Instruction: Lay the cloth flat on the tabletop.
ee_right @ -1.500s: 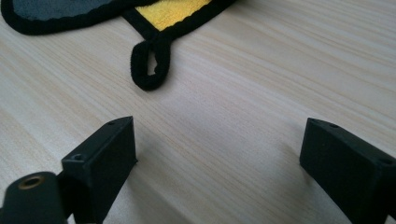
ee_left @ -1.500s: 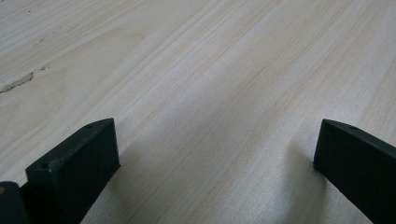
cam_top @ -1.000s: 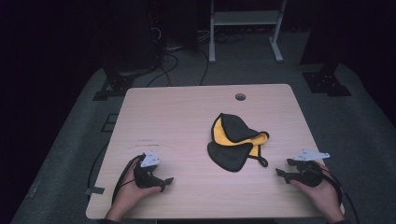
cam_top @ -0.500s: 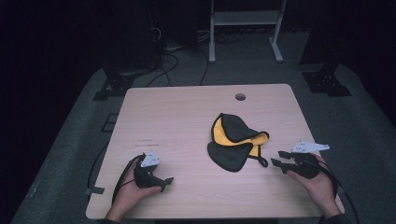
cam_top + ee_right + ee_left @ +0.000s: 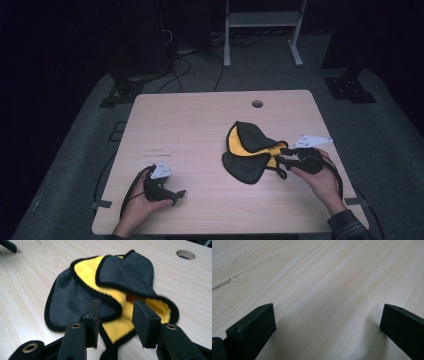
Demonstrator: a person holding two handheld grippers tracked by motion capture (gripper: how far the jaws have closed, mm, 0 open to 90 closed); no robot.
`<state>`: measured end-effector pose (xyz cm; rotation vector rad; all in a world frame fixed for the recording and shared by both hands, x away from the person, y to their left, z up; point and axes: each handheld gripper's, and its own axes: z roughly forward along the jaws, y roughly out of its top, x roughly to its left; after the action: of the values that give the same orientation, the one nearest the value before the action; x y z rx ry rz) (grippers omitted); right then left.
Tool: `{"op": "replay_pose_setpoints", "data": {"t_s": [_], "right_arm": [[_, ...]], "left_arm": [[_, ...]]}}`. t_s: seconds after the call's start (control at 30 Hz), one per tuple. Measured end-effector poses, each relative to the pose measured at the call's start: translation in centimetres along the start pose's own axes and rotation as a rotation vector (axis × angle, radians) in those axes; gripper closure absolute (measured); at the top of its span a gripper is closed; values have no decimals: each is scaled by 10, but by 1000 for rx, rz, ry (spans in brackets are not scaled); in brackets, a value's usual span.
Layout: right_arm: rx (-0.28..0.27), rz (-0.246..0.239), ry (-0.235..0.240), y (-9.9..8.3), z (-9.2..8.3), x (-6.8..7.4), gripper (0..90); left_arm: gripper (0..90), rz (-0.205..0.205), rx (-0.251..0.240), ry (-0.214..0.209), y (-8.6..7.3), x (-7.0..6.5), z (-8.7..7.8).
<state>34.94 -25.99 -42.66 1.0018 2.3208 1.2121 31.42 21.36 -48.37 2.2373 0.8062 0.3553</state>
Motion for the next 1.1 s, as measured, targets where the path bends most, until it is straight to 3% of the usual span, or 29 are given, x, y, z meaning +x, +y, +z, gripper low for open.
{"op": "replay_pose_setpoints", "data": {"t_s": [0.3, 0.47, 0.77, 0.97, 1.1], "right_arm": [[-3, -29, 24, 25, 29, -2, 555], [13, -77, 48, 40, 51, 4, 591], [57, -101, 90, 46, 82, 15, 633], [119, -136, 48, 40, 103, 17, 626], [150, -149, 28, 37, 113, 17, 678]], "left_arm": [[0, 0, 0, 0, 0, 0, 0], [0, 0, 0, 0, 0, 0, 0], [0, 0, -1, 0, 0, 0, 0], [0, -1, -3, 1, 0, 0, 0], [0, 0, -3, 1, 0, 0, 0]]}}
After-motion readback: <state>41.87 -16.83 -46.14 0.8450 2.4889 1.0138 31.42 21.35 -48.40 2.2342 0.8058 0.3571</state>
